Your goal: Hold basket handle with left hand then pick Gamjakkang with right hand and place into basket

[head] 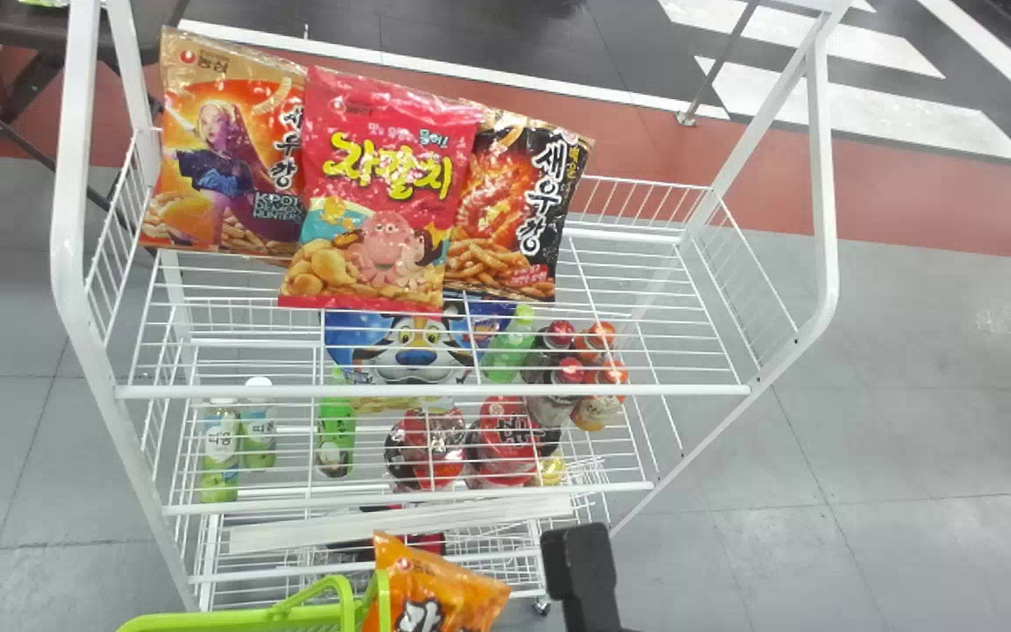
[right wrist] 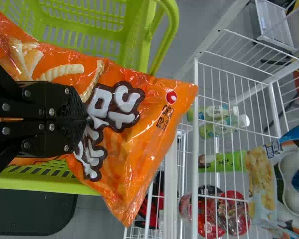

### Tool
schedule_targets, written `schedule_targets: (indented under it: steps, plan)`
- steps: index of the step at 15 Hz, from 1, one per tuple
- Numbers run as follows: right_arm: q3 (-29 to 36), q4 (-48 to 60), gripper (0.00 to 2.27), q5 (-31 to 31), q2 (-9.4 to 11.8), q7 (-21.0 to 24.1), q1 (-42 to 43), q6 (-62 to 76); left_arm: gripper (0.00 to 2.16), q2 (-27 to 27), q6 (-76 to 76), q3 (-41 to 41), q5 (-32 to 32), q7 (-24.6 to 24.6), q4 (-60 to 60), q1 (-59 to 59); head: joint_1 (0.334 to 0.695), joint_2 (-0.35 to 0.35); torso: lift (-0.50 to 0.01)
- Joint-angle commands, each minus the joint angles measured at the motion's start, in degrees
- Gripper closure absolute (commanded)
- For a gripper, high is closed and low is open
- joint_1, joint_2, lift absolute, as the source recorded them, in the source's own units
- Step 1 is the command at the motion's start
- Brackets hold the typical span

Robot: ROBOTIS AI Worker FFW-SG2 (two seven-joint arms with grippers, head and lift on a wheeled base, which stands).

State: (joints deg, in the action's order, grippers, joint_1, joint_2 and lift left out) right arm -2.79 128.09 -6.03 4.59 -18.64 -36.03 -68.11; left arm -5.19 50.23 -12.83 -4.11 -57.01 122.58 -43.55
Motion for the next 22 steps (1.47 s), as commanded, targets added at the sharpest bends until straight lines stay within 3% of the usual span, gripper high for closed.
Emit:
schedule_targets:
  steps: [1,6,7,8,9,12,18,22]
  plan:
    - [-3.2,-2.5,2.25,2.0,0.2,-0.2,0.7,0.1,2.15,0.1,0.0,0.0,0.2,0.1,0.0,0.0,0.695,-0.35,-0.019]
    - [-7.1,-1.8,2.22,1.9,0.2,-1.3,0.4,-5.7,2.15,0.1,0.0,0.0,0.1,0.1,0.0,-0.2,0.695,-0.35,-0.019]
    - [-6.5,-1.1,1.84,2.1,0.2,-0.5,0.4,-6.0,2.15,0.1,0.0,0.0,0.1,0.1,0.0,-0.2,0.695,-0.35,-0.019]
    - [-6.0,0.0,0.81,3.0,0.2,1.5,0.2,-6.2,2.15,0.1,0.0,0.0,0.1,0.1,0.0,-0.2,0.695,-0.35,-0.019]
    - [-5.1,1.1,0.0,3.1,0.4,2.8,0.0,-6.0,2.15,0.1,0.0,0.0,0.1,0.1,-0.1,-0.2,0.695,-0.35,-0.019]
    - [-0.6,4.5,0.0,-1.0,0.4,3.2,-0.2,-6.7,2.15,0.2,0.0,0.0,0.2,0.0,-0.2,0.0,0.695,-0.35,-0.019]
    - [2.6,13.9,0.08,-3.9,-0.1,4.1,-0.6,-9.7,2.15,0.1,-0.2,0.0,0.2,0.1,-0.1,0.0,0.695,-0.35,-0.019]
    - [5.3,12.5,0.1,-3.5,-0.7,6.2,-1.1,22.1,2.15,0.2,-0.2,0.0,0.2,0.1,-0.3,0.0,0.695,-0.35,-0.019]
